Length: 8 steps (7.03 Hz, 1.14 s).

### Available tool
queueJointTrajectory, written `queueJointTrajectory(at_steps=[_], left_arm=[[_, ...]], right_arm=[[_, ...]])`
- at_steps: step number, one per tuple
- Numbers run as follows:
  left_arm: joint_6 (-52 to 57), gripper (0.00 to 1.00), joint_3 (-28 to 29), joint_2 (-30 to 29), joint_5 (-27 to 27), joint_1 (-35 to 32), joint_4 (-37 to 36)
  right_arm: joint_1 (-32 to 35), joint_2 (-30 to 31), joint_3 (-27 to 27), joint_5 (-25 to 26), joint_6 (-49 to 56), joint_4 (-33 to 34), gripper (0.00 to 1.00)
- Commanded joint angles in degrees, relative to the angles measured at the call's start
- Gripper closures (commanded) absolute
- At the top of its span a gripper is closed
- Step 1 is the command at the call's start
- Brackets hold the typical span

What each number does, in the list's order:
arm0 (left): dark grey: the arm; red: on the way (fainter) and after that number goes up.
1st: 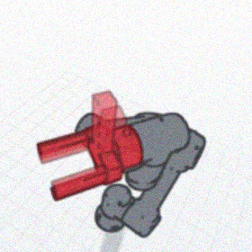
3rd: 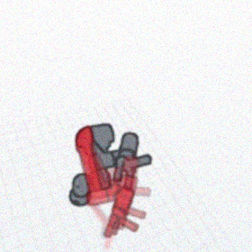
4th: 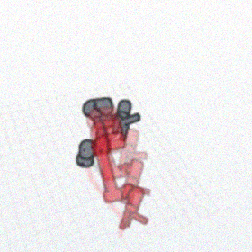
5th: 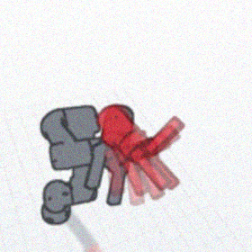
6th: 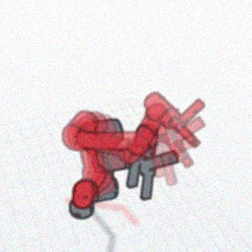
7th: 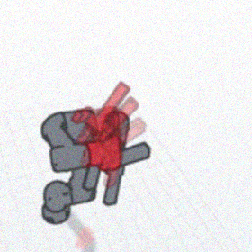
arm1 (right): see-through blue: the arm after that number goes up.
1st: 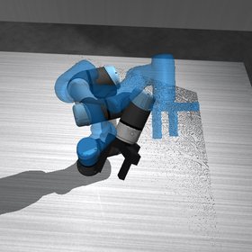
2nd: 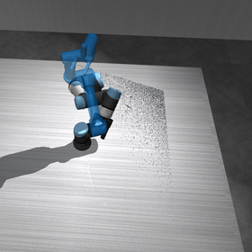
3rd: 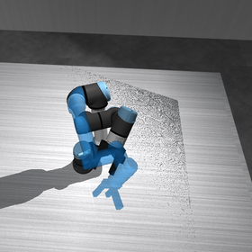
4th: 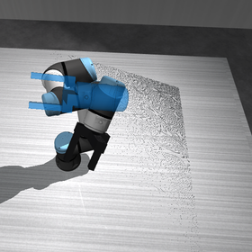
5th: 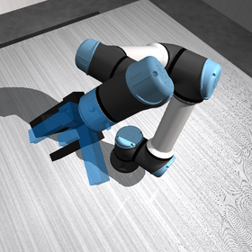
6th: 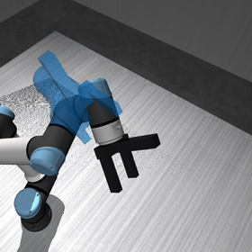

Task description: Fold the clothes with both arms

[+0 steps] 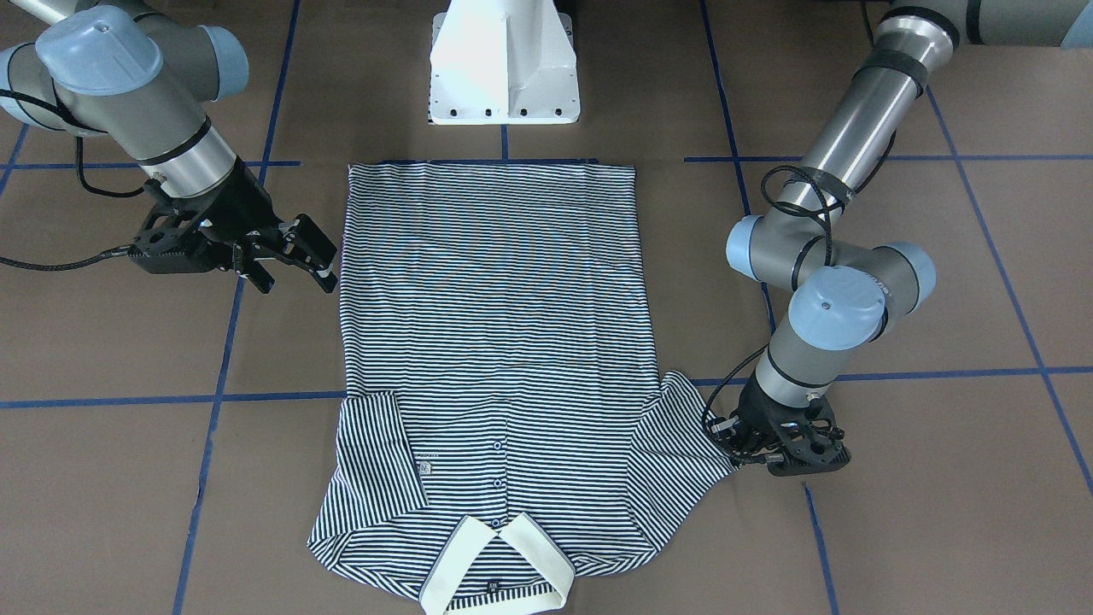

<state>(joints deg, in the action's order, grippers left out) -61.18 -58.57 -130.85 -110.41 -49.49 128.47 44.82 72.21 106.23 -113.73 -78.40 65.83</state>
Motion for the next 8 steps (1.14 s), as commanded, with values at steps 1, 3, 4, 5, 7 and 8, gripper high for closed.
queueJointTrajectory(at_steps=[1,3,4,5,7,8], left_arm=[[-0.2,1.0,-1.4,-1.0,-0.5,0.0,-1.5],[-2.5,1.0,-9.5,-3.3,-0.7,0.0,-11.9],[-5.7,1.0,-10.9,-4.9,-0.6,0.2,-14.0],[-9.3,1.0,-9.9,-6.3,-0.4,3.1,-14.1],[-11.2,1.0,-2.1,-12.0,-0.2,3.5,-13.2],[-11.2,1.0,-1.1,-12.3,-0.2,3.5,-12.5]], right_arm=[[0.0,0.0,0.0,0.0,0.0,0.0,0.0],[-0.1,-0.1,-0.1,0.0,0.0,0.0,0.0],[-0.1,-0.1,0.0,0.0,0.0,0.0,0.0],[-0.1,-0.1,-0.1,0.0,0.0,0.0,0.0],[-0.1,0.0,-0.1,0.0,0.0,0.0,0.0],[-0.1,0.0,-0.1,0.0,0.0,0.0,0.0]])
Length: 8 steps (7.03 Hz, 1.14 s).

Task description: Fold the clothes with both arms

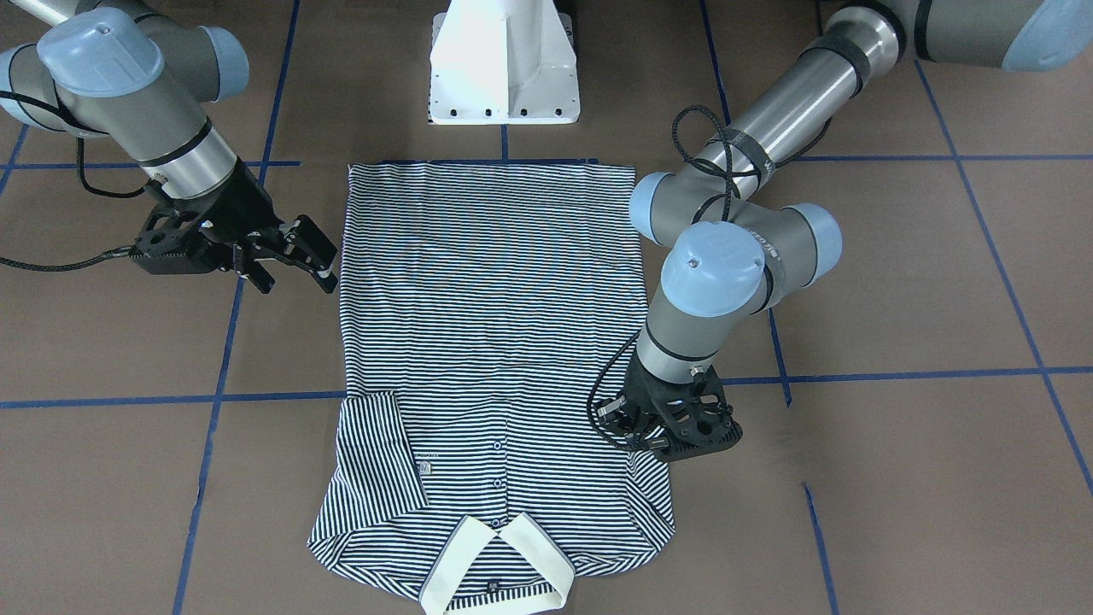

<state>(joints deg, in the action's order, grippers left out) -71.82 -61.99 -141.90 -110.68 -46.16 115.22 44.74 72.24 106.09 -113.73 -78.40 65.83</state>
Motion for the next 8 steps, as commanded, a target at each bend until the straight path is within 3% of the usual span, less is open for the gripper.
queueJointTrajectory(at_steps=[1,4,5,6,7,8], left_arm=[[-0.7,1.0,5.1,-2.4,0.2,0.2,2.8],[-1.8,1.0,9.7,-5.0,0.2,0.3,6.4],[-1.8,0.85,9.8,-4.9,0.3,0.8,6.5],[-1.7,0.44,9.8,-4.6,0.3,1.1,7.0],[-1.8,0.35,9.4,-4.4,0.3,1.3,7.3],[-1.9,0.35,7.0,-4.0,0.1,1.3,6.6]], right_arm=[[0.0,0.0,0.1,0.0,0.0,0.0,0.0],[0.0,0.0,0.3,-0.1,0.0,0.0,0.0],[0.0,0.0,0.3,-0.1,0.0,0.0,0.0],[-0.1,-0.1,0.2,-0.1,0.0,0.1,0.0],[-0.2,-0.1,0.7,-0.1,-0.1,0.1,0.0],[-1.2,-0.2,1.4,-0.1,-5.8,-0.1,0.0]])
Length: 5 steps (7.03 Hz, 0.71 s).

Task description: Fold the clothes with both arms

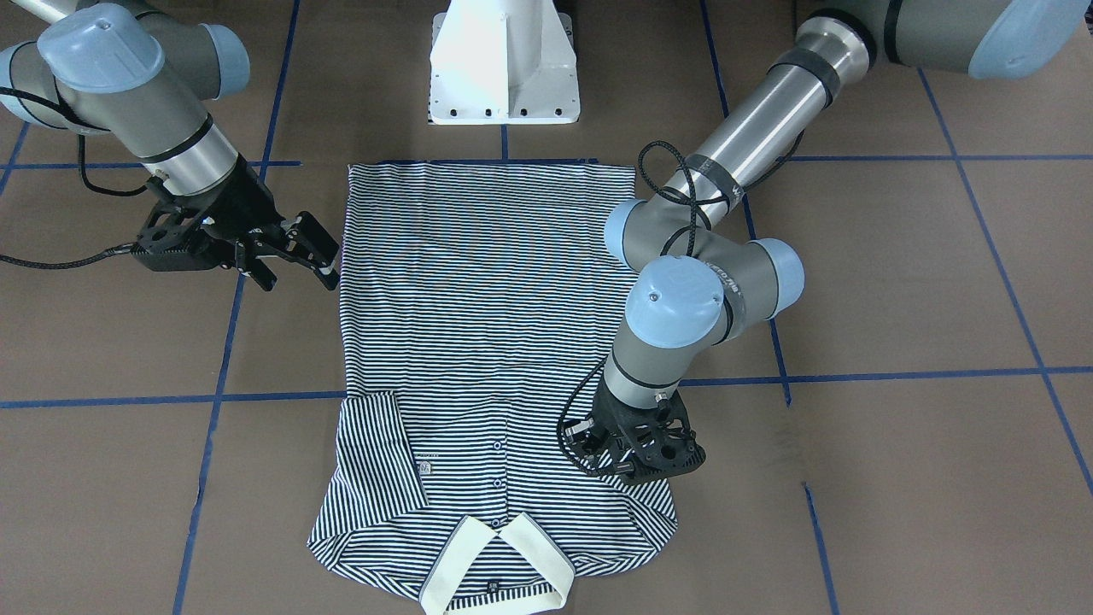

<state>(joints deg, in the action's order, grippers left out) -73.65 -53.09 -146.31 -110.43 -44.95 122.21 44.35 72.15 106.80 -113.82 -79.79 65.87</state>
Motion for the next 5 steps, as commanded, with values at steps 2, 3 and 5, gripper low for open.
queueJointTrajectory(at_steps=[2,3,5], left_arm=[[0.1,0.35,-21.3,13.1,-0.6,1.8,-0.5],[0.1,0.35,-29.1,18.5,-0.3,3.2,-0.5],[-1.7,0.2,-38.1,24.4,-0.8,5.7,-0.7]], right_arm=[[-10.3,-0.4,4.5,3.1,-19.8,0.0,0.0],[-15.1,0.6,8.9,8.0,-24.1,2.6,0.0],[-32.4,2.5,18.2,26.5,-33.4,23.0,0.07]])
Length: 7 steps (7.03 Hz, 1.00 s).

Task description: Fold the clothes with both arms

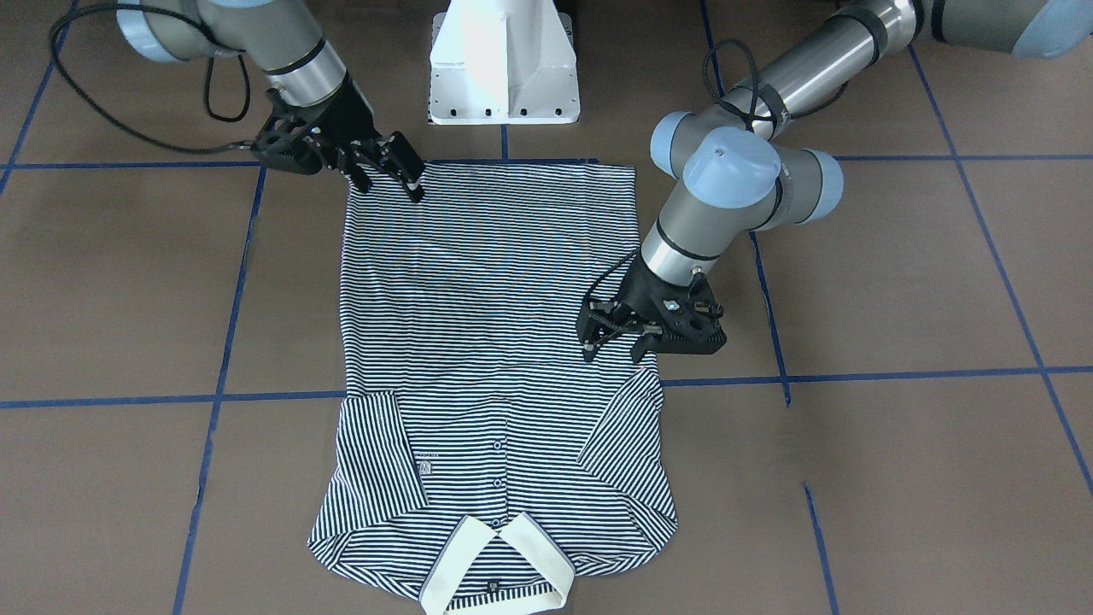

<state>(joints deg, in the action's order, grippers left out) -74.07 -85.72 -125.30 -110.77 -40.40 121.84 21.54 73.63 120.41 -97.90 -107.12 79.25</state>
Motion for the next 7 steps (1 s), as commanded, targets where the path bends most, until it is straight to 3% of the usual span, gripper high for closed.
queueJointTrajectory(at_steps=[1,7], left_arm=[[-1.8,0.13,-6.7,6.2,-3.9,1.5,-0.4],[-3.1,0.12,-6.5,6.7,-1.4,1.8,-0.3]], right_arm=[[-14.5,5.0,4.2,15.3,-13.0,9.8,0.23],[-14.9,7.6,-2.0,12.3,-14.4,10.0,0.33]])
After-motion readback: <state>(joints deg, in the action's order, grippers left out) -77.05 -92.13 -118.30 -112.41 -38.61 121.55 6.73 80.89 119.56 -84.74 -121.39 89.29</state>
